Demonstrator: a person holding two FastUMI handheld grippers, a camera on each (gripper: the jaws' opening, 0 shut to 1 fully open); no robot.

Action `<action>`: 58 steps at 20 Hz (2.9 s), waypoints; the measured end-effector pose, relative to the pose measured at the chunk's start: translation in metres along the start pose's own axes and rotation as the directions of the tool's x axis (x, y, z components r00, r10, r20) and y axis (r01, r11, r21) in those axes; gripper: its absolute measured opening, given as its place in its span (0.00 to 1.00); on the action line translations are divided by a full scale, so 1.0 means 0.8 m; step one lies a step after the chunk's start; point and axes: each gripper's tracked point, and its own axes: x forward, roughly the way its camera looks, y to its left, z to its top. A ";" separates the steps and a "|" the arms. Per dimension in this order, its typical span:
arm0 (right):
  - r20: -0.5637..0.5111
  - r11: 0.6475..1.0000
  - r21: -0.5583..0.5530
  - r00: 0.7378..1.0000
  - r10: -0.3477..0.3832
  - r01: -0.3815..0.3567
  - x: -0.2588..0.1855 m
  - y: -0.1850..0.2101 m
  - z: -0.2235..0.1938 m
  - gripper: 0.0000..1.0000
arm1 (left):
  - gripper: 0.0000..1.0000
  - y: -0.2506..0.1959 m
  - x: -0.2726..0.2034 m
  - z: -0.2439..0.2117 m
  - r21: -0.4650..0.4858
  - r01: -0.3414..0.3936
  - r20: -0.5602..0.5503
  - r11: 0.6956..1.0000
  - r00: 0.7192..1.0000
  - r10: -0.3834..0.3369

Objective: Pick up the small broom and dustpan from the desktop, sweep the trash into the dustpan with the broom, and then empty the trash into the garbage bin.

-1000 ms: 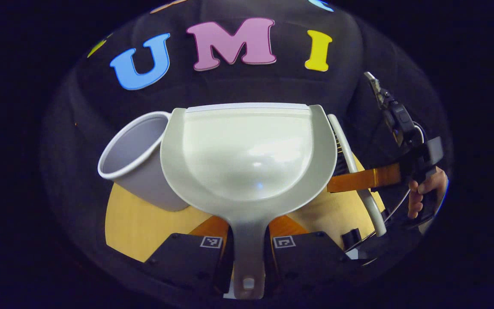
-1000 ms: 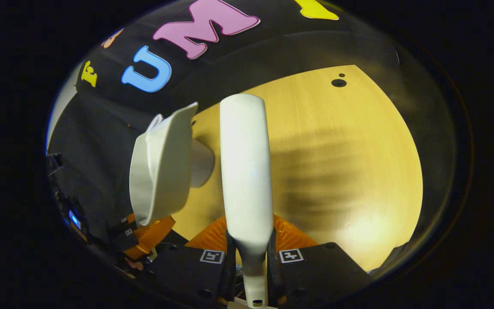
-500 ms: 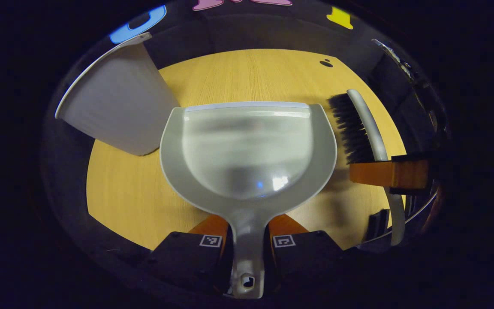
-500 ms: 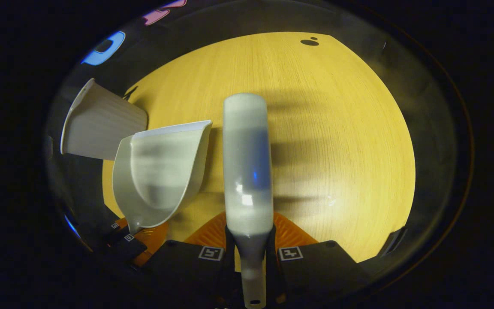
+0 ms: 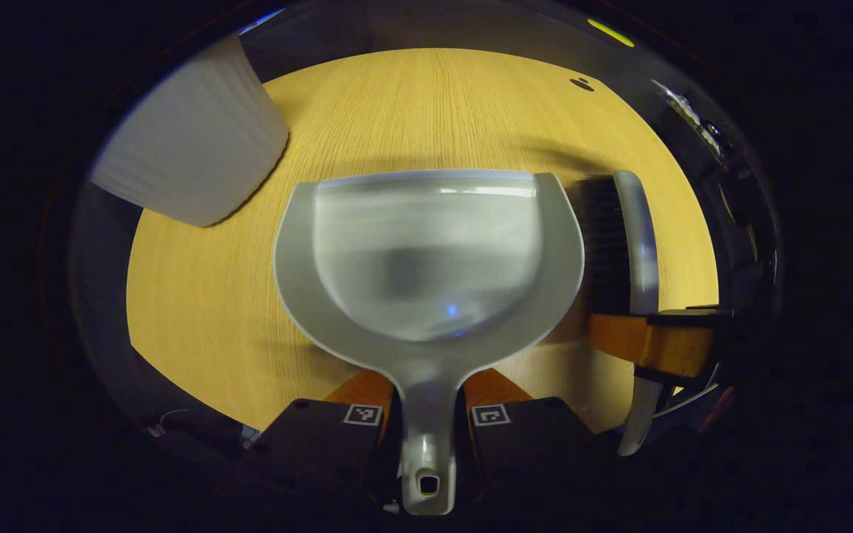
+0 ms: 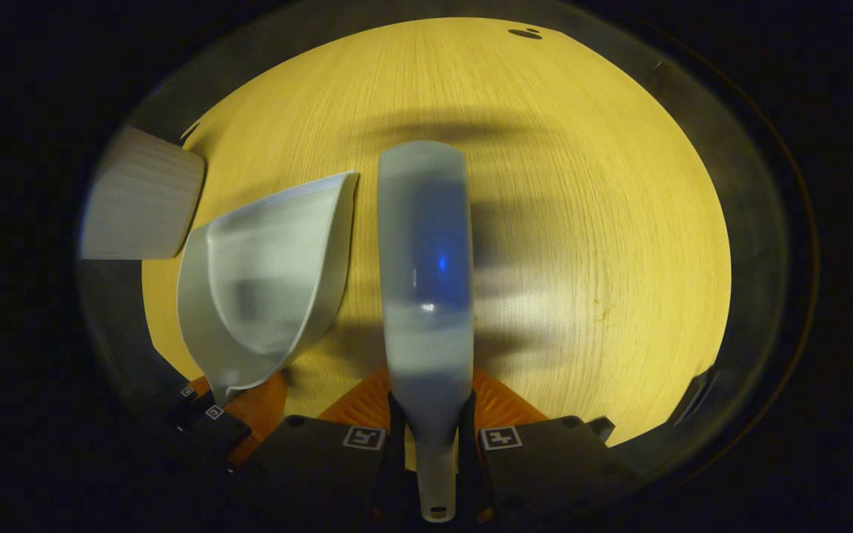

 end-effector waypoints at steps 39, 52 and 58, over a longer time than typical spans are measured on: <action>0.831 0.982 -0.188 0.532 0.159 -0.001 -0.410 0.062 -0.030 0.98 | 0.85 0.042 -0.368 -0.054 0.152 0.031 0.833 0.988 0.534 -0.145; 0.948 0.948 -0.318 -0.009 0.318 -0.013 -0.643 0.043 -0.112 0.97 | 0.82 -0.032 -0.491 -0.265 -0.076 -0.066 0.997 0.995 0.011 0.076; 0.976 0.984 -0.148 -0.149 0.161 0.098 -0.714 -0.030 -0.147 0.97 | 0.82 -0.067 -0.537 -0.240 0.028 0.042 0.998 0.999 -0.060 -0.026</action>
